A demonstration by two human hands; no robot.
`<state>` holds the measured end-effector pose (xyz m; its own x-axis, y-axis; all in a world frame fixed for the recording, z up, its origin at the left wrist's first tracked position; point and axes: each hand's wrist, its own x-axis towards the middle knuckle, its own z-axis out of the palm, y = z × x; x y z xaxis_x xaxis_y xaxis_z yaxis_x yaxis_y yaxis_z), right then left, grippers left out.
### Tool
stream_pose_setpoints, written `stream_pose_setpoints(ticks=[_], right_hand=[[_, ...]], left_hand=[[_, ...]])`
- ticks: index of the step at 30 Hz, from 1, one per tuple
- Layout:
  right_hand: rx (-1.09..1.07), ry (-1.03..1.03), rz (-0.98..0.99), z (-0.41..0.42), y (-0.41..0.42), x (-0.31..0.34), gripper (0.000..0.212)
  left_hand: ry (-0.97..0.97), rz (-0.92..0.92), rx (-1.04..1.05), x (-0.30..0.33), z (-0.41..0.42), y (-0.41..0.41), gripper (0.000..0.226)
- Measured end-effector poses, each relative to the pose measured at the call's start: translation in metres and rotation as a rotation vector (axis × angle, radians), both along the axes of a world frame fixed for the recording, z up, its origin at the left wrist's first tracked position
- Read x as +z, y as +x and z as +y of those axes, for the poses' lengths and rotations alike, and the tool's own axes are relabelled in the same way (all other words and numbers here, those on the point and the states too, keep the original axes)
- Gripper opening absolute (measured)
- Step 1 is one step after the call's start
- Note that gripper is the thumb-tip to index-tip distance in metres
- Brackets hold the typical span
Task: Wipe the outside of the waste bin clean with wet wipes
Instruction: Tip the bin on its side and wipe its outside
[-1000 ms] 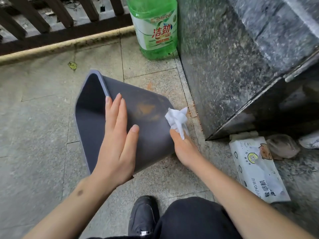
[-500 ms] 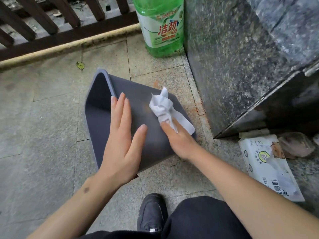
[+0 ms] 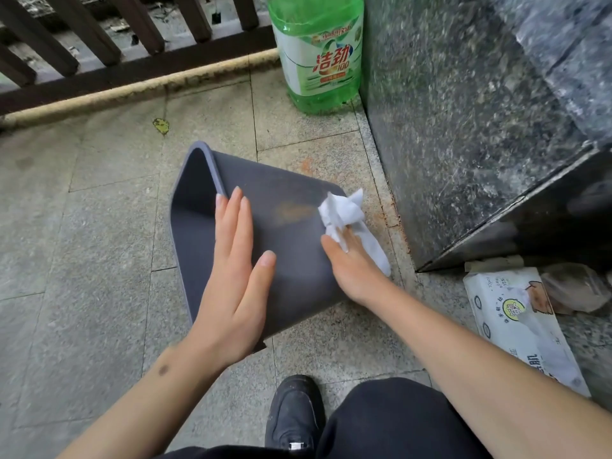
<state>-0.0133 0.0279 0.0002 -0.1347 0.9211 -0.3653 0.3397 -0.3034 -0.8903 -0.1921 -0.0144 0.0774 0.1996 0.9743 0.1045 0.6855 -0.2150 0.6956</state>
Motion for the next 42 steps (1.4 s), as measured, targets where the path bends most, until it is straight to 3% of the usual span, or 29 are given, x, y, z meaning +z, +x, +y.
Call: stream_pose_setpoints(ticks=[7,11,15,19,23,28,32,37,42], right_hand=[[0.264,0.271,0.347,-0.027,-0.047,0.069,0.046],[0.304,0.340,0.318,-0.018,-0.043,0.060,0.042],[0.164,0.203,0.232,-0.004,-0.032,0.035,0.036],[-0.045,0.064,-0.022,0.008,-0.007,-0.006,0.042],[-0.271,-0.140,-0.162,0.018,0.017,-0.038,0.038],[-0.250,-0.299,-0.013,-0.006,0.027,-0.060,0.056],[-0.270,-0.369,0.077,-0.018,0.027,-0.065,0.064],[-0.258,-0.228,0.169,-0.010,0.013,-0.054,0.051],[-0.200,-0.171,0.063,-0.011,0.004,-0.043,0.048]], left_hand=[[-0.023,-0.096,-0.048,0.007,0.003,0.010,0.079],[-0.035,-0.069,-0.051,0.007,0.003,0.009,0.086],[0.002,0.006,-0.028,0.002,-0.001,-0.003,0.084],[-0.063,-0.097,0.020,0.008,0.000,-0.017,0.086],[-0.050,-0.017,-0.095,0.021,0.021,-0.001,0.084],[-0.017,0.096,-0.187,0.029,0.044,0.020,0.081],[-0.057,0.011,-0.239,0.026,0.042,0.017,0.076],[-0.066,-0.061,-0.134,0.025,0.044,-0.007,0.082],[-0.082,0.116,-0.028,0.035,0.072,-0.020,0.075]])
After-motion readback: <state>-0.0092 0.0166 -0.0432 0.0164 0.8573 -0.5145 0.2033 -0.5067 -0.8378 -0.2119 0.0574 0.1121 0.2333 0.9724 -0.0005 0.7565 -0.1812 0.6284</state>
